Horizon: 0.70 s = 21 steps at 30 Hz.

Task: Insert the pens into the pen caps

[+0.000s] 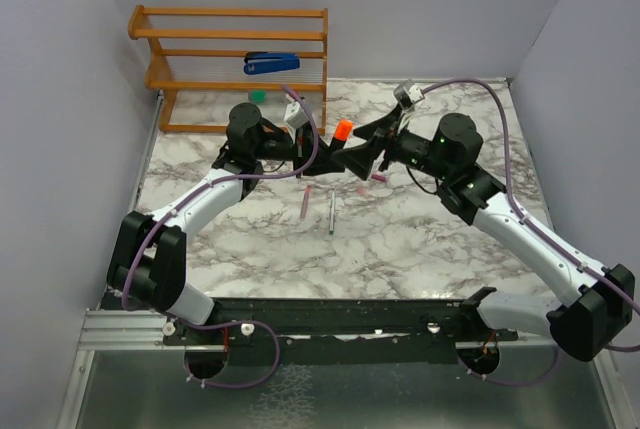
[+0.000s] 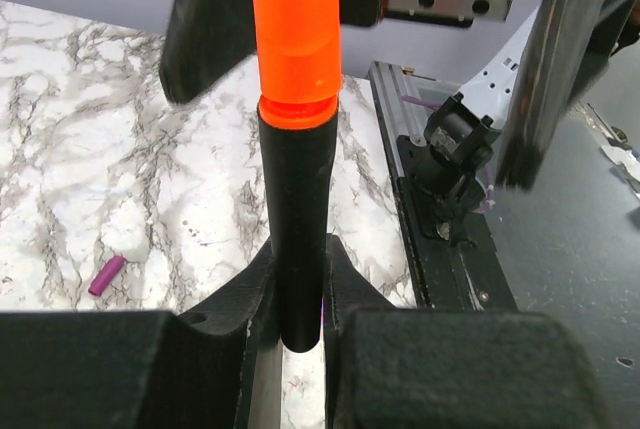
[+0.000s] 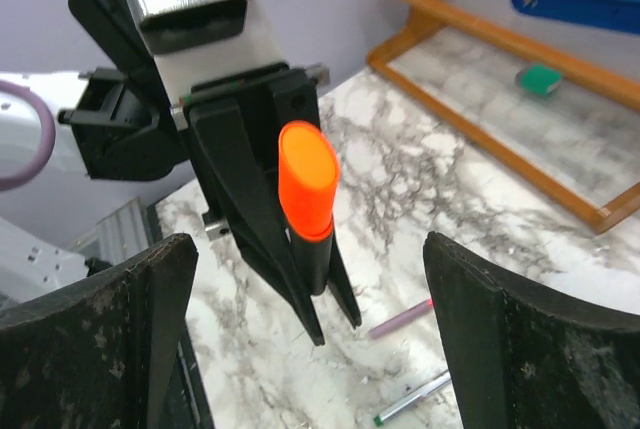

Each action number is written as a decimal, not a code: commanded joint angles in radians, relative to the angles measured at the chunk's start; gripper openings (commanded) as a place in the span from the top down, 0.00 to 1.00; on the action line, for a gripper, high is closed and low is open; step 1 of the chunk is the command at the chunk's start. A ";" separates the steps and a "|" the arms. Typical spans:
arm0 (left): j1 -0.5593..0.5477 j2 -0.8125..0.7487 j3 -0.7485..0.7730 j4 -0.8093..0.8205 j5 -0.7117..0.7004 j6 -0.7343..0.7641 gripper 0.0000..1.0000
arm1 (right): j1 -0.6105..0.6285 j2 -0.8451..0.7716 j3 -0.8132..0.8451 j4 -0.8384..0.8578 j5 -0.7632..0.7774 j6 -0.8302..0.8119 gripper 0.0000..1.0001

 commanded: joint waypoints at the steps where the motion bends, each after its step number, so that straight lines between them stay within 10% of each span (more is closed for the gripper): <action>1: 0.009 0.005 -0.003 0.017 0.009 0.025 1.00 | 0.003 -0.046 0.035 0.033 0.145 -0.061 0.00; 21: 0.010 0.009 -0.016 0.015 0.040 0.020 1.00 | -0.003 0.119 0.134 0.192 -0.090 -0.011 0.40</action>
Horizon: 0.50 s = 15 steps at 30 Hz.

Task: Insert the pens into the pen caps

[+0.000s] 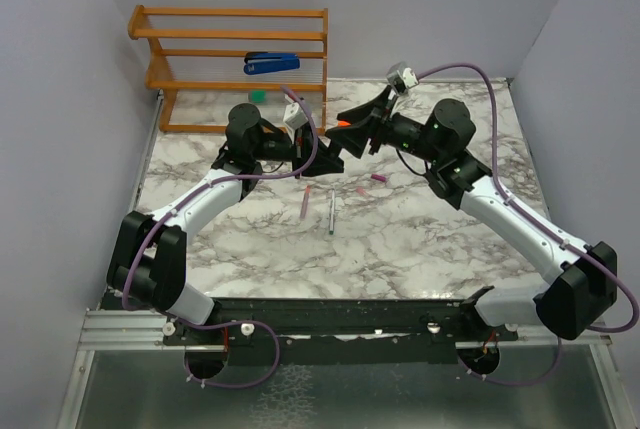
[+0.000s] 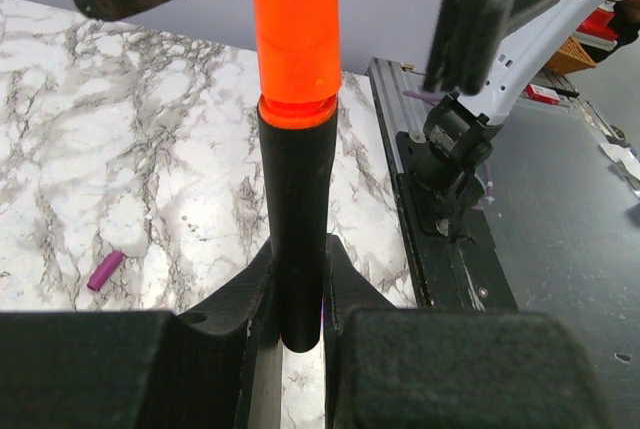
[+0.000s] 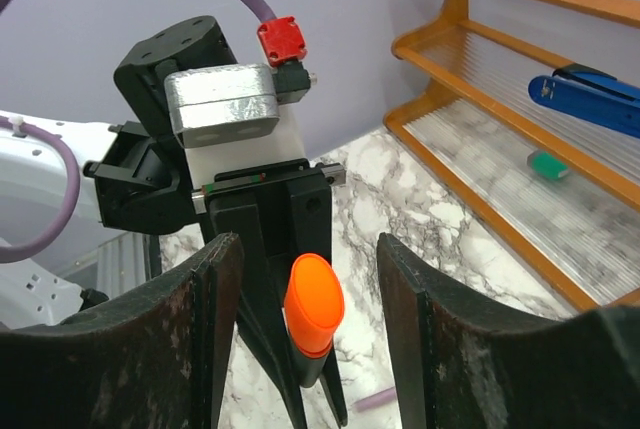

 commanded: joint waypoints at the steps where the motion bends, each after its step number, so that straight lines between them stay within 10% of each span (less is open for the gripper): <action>1: 0.004 0.010 -0.008 0.015 0.031 0.016 1.00 | 0.000 0.001 0.035 0.024 -0.046 0.005 0.40; 5: 0.004 0.013 -0.004 0.015 0.036 0.015 1.00 | 0.000 -0.007 0.033 0.019 -0.049 0.003 0.46; 15: 0.004 0.023 0.034 0.015 0.035 0.012 1.00 | -0.001 0.012 0.035 -0.013 -0.085 0.004 0.99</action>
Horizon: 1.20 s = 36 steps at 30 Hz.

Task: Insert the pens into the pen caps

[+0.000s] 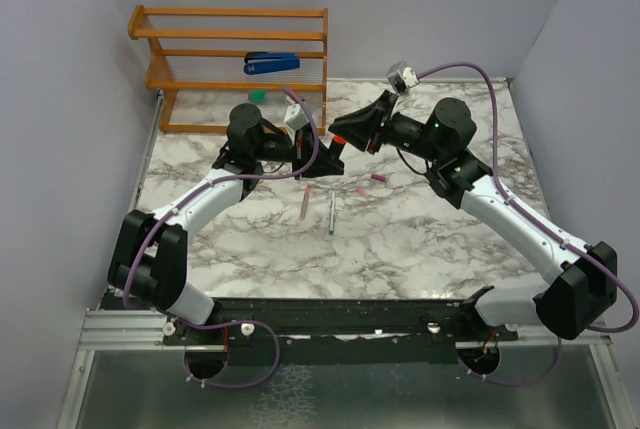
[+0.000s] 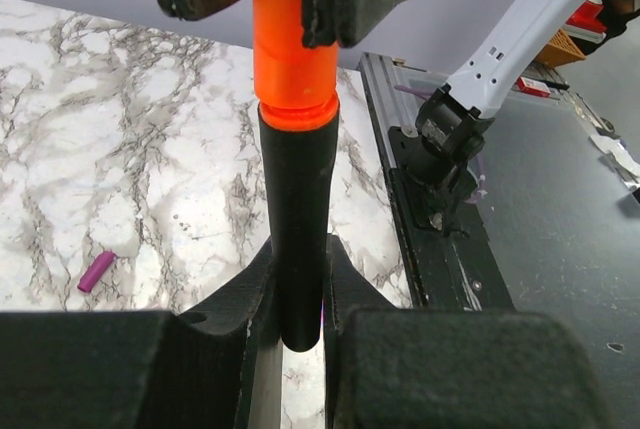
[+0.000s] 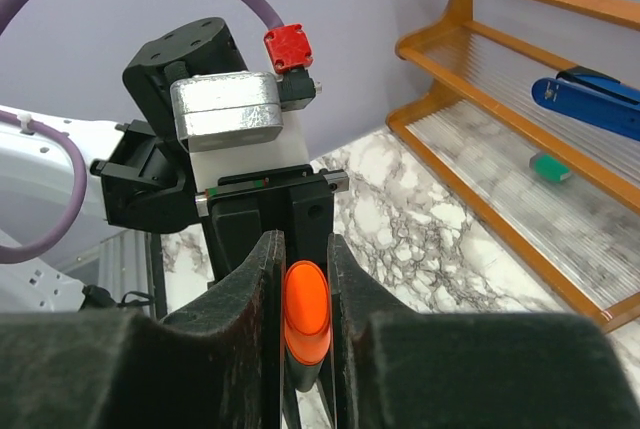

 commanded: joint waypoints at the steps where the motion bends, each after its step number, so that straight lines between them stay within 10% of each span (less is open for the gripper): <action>1: 0.005 0.016 0.041 0.012 0.025 0.010 1.00 | 0.002 0.016 0.028 -0.017 -0.071 0.006 0.99; 36: 0.034 0.071 0.336 0.015 -0.043 0.042 1.00 | 0.028 0.082 -0.293 0.105 -0.217 0.129 0.99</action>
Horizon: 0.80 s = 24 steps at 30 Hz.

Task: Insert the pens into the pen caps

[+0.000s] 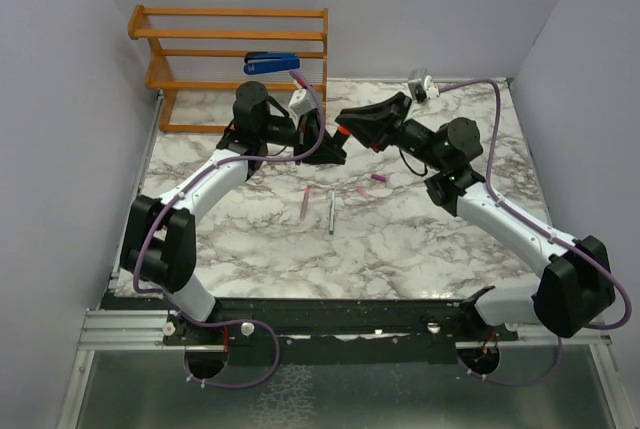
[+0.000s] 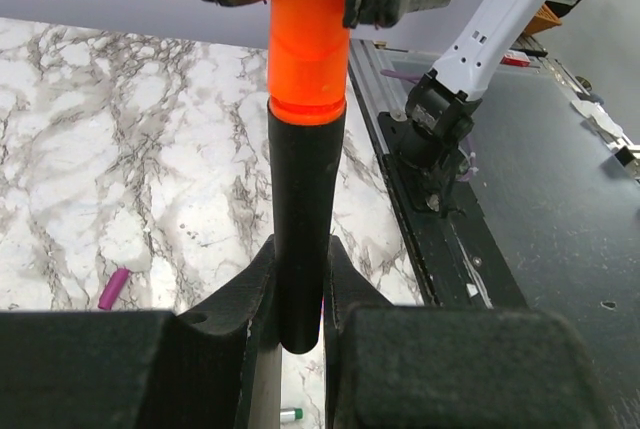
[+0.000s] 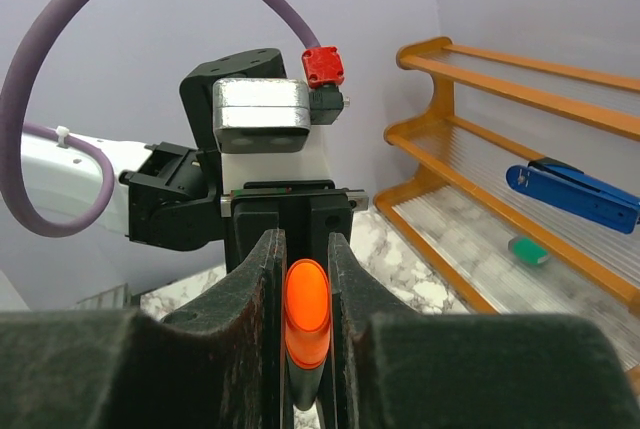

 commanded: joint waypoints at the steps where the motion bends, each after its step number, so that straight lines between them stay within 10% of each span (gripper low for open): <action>1: 0.012 -0.031 0.140 0.140 -0.159 -0.016 1.00 | 0.071 0.062 -0.139 -0.276 -0.207 0.046 0.99; 24: 0.039 -0.071 0.166 0.140 -0.161 0.012 1.00 | 0.210 0.237 -0.218 -0.136 -0.189 0.107 0.99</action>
